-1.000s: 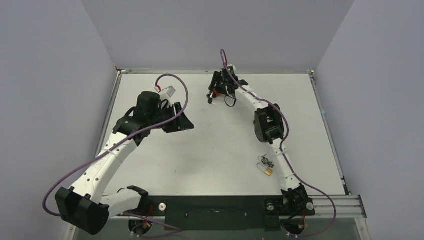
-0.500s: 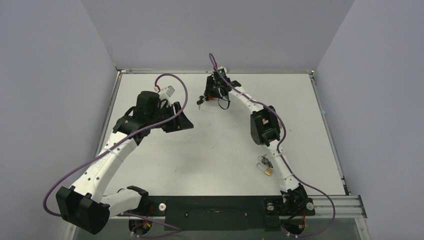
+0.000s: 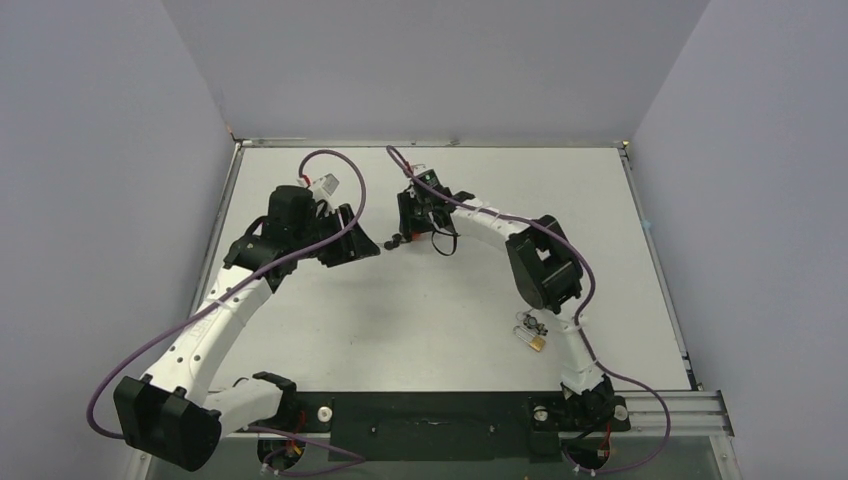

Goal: Lock with the key
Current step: Pick up the lock from the center of the board.

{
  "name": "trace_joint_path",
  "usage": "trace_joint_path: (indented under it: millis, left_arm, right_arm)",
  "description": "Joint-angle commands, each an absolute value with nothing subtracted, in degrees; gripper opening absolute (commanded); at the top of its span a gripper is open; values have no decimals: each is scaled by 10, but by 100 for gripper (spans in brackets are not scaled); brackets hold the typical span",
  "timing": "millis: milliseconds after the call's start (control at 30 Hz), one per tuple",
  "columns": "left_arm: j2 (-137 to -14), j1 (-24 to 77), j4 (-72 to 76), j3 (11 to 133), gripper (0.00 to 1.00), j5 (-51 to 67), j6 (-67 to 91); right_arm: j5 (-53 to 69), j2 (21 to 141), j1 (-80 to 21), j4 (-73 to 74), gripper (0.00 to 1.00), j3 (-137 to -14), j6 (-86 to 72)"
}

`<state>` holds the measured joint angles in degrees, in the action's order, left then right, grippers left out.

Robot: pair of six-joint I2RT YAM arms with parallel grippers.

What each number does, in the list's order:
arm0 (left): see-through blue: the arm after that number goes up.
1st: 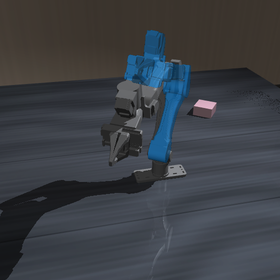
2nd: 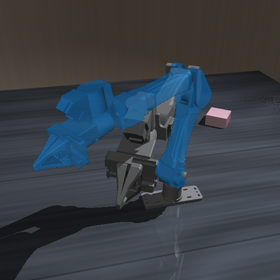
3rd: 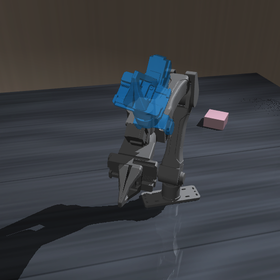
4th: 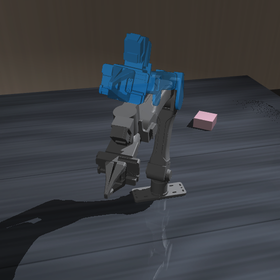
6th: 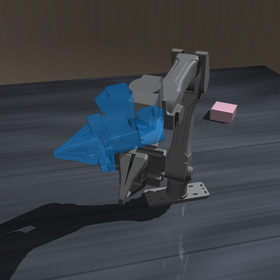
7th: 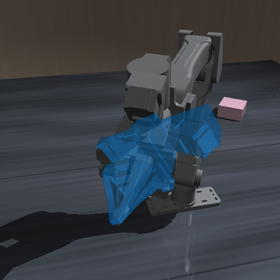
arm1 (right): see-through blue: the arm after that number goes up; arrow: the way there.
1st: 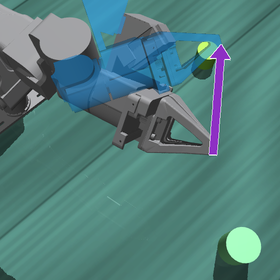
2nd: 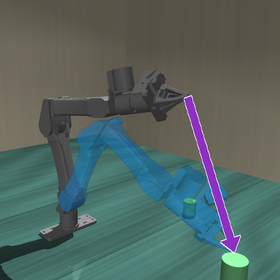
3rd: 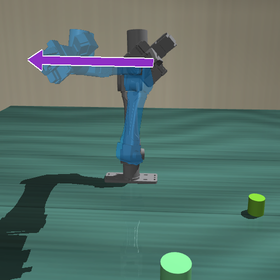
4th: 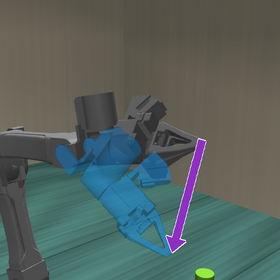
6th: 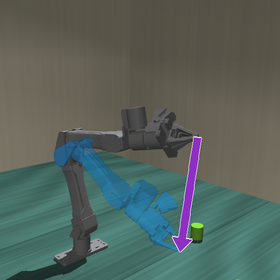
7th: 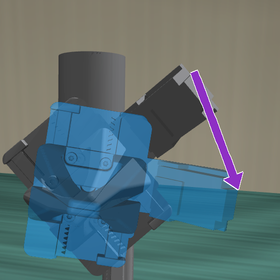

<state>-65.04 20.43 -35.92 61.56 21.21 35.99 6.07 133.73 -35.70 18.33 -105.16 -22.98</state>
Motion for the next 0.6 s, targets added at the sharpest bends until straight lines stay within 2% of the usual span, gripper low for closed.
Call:
trace_joint_path:
  millis: [0, 100, 233, 567]
  left_arm:
    - [-636, 193, -323, 593, 45, 199, 377]
    - [-639, 187, -305, 568, 46, 204, 386]
    - [-651, 177, -285, 541, 46, 215, 394]
    - [-690, 172, -202, 510, 46, 329, 398]
  right_arm:
    - [112, 1217, -381, 100, 2, -876, -182]
    - [163, 1124, -388, 2, 3, -750, -180]
    - [208, 1040, -396, -46, 4, -663, -186]
    - [303, 870, -433, 2, 2, -598, -169]
